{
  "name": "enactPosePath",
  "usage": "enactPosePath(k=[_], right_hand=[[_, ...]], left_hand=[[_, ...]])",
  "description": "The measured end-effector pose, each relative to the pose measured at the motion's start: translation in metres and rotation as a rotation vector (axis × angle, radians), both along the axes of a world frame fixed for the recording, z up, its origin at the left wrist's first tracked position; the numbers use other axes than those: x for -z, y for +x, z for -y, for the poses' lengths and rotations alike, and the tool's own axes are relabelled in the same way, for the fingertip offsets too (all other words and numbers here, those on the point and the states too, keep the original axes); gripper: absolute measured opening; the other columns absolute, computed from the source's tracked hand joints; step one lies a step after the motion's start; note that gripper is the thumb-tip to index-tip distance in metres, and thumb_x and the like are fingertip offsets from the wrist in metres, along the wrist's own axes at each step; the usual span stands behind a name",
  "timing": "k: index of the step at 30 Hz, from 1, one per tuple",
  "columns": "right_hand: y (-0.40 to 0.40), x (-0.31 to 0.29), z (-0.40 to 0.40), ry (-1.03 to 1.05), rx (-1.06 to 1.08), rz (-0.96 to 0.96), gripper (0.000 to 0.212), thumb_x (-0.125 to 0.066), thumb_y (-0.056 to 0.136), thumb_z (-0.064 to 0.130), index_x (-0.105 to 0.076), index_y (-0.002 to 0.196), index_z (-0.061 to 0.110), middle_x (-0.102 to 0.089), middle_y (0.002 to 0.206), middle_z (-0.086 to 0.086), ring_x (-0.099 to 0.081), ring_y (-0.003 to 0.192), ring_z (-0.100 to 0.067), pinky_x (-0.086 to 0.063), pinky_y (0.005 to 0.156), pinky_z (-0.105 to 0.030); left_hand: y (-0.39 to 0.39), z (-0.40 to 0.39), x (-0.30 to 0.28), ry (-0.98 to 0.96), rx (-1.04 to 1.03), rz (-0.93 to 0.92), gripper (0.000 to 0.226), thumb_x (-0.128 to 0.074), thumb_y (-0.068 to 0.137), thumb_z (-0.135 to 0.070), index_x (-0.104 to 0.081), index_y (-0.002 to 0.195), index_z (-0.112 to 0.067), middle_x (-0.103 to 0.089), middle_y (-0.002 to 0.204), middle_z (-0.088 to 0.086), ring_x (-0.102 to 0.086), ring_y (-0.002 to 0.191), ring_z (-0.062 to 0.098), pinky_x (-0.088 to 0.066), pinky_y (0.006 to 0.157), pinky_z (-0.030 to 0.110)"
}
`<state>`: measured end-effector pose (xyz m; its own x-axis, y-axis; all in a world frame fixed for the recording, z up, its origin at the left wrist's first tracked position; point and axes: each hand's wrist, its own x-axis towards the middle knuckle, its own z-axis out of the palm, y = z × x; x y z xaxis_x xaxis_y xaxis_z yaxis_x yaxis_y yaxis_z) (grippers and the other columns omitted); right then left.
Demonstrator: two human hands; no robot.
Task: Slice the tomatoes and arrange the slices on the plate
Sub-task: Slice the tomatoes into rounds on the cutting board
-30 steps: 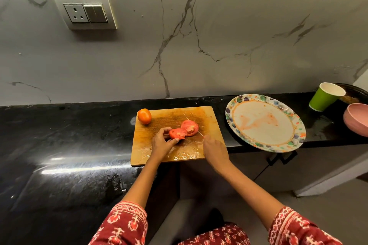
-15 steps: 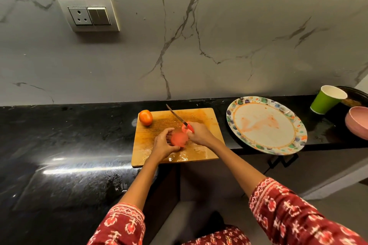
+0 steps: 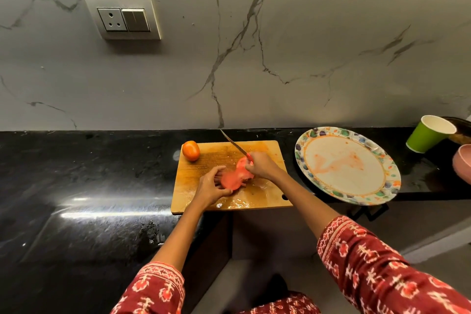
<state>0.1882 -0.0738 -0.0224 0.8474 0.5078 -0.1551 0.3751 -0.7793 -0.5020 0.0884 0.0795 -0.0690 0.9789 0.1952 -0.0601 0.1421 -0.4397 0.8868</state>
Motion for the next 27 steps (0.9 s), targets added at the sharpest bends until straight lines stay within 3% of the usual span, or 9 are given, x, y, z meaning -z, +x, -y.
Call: enactPosePath(k=[3, 7, 11, 16, 21, 27], right_hand=[[-0.001, 0.001, -0.003, -0.037, -0.067, -0.050, 0.004, -0.060, 0.087, 0.012, -0.062, 0.091, 0.012, -0.058, 0.089, -0.002, -0.051, 0.081, -0.011, -0.036, 0.057, -0.018], [-0.003, 0.008, -0.007, -0.083, -0.083, -0.036, 0.027, -0.058, 0.085, 0.009, -0.042, 0.069, 0.024, -0.053, 0.083, -0.001, -0.050, 0.077, -0.015, -0.032, 0.052, -0.018], [-0.003, 0.011, -0.006, -0.128, -0.123, -0.040, 0.014, -0.058, 0.085, 0.007, -0.047, 0.080, 0.015, -0.051, 0.076, 0.000, -0.050, 0.075, -0.016, -0.035, 0.054, -0.021], [0.006, 0.003, -0.003, -0.031, -0.013, -0.004, 0.018, -0.055, 0.087, 0.008, -0.049, 0.075, 0.018, -0.053, 0.076, 0.000, -0.052, 0.074, -0.016, -0.037, 0.055, -0.022], [0.016, -0.004, 0.001, 0.001, 0.123, 0.043, 0.003, -0.054, 0.091, 0.012, -0.056, 0.090, 0.011, -0.057, 0.087, -0.009, -0.053, 0.080, -0.020, -0.041, 0.066, -0.031], [0.001, 0.000, 0.001, 0.112, 0.105, 0.093, 0.024, -0.055, 0.091, 0.017, -0.058, 0.112, 0.005, -0.063, 0.101, -0.011, -0.058, 0.089, -0.023, -0.040, 0.067, -0.029]], left_hand=[[0.002, -0.001, 0.001, -0.001, 0.004, -0.006, 0.072, -0.080, 0.064, 0.001, -0.049, 0.127, -0.013, -0.053, 0.116, 0.006, -0.055, 0.106, 0.017, -0.051, 0.079, 0.021], [0.001, -0.005, 0.001, -0.003, 0.005, -0.010, 0.072, -0.081, 0.063, 0.000, -0.050, 0.127, -0.012, -0.053, 0.115, 0.005, -0.055, 0.105, 0.018, -0.052, 0.078, 0.021], [0.001, -0.012, 0.003, -0.004, -0.016, -0.004, 0.071, -0.081, 0.062, 0.000, -0.051, 0.124, -0.013, -0.054, 0.114, 0.006, -0.056, 0.104, 0.019, -0.053, 0.080, 0.025], [0.000, -0.014, 0.005, -0.003, -0.050, 0.005, 0.069, -0.082, 0.062, -0.004, -0.052, 0.123, -0.014, -0.055, 0.108, 0.002, -0.058, 0.101, 0.019, -0.054, 0.085, 0.033], [0.001, -0.013, 0.003, 0.012, -0.054, 0.010, 0.070, -0.081, 0.064, -0.007, -0.049, 0.126, -0.014, -0.053, 0.109, 0.000, -0.057, 0.099, 0.015, -0.052, 0.083, 0.027], [0.001, -0.013, 0.001, 0.025, -0.061, 0.011, 0.071, -0.080, 0.067, -0.009, -0.046, 0.129, -0.013, -0.053, 0.110, 0.002, -0.056, 0.096, 0.015, -0.051, 0.077, 0.022]])
